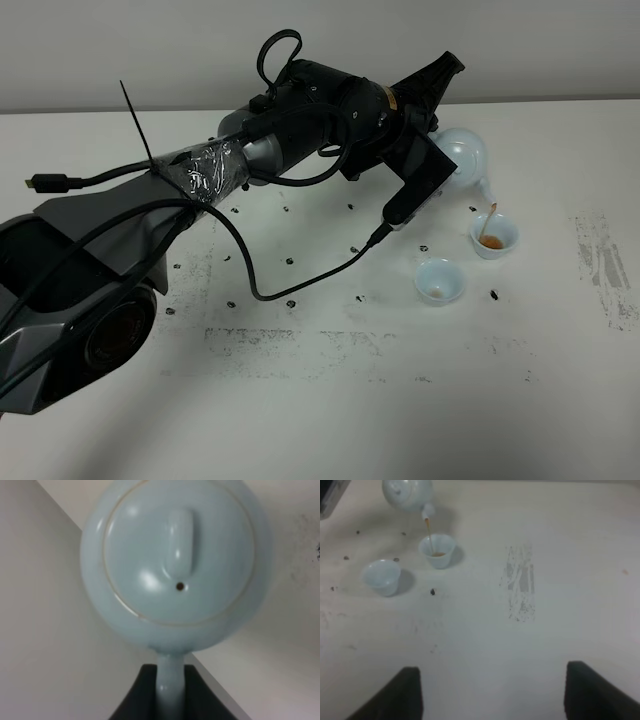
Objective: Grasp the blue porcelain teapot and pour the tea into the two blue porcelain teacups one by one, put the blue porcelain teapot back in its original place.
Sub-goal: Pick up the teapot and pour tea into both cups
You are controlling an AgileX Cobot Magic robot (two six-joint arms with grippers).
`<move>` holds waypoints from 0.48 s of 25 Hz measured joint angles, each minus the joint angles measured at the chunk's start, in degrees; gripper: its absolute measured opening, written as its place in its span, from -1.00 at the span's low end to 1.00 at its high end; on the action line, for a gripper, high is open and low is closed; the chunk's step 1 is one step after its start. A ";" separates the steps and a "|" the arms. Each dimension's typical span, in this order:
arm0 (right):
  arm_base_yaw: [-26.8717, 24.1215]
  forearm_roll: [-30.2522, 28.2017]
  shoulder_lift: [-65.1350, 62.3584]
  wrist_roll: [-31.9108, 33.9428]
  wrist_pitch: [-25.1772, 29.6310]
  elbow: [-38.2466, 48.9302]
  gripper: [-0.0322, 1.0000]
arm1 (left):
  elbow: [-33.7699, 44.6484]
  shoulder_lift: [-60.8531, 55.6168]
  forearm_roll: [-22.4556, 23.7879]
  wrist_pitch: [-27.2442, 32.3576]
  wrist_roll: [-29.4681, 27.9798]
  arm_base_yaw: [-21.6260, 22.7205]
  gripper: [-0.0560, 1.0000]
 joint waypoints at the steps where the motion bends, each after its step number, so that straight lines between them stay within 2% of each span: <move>1: 0.00 0.00 0.00 0.00 0.00 0.00 0.17 | 0.00 0.00 0.00 -0.17 0.00 0.00 -0.78; 12: 0.00 0.00 0.00 0.00 0.00 0.00 0.17 | 0.00 0.00 1.03 -0.72 0.31 0.00 -0.78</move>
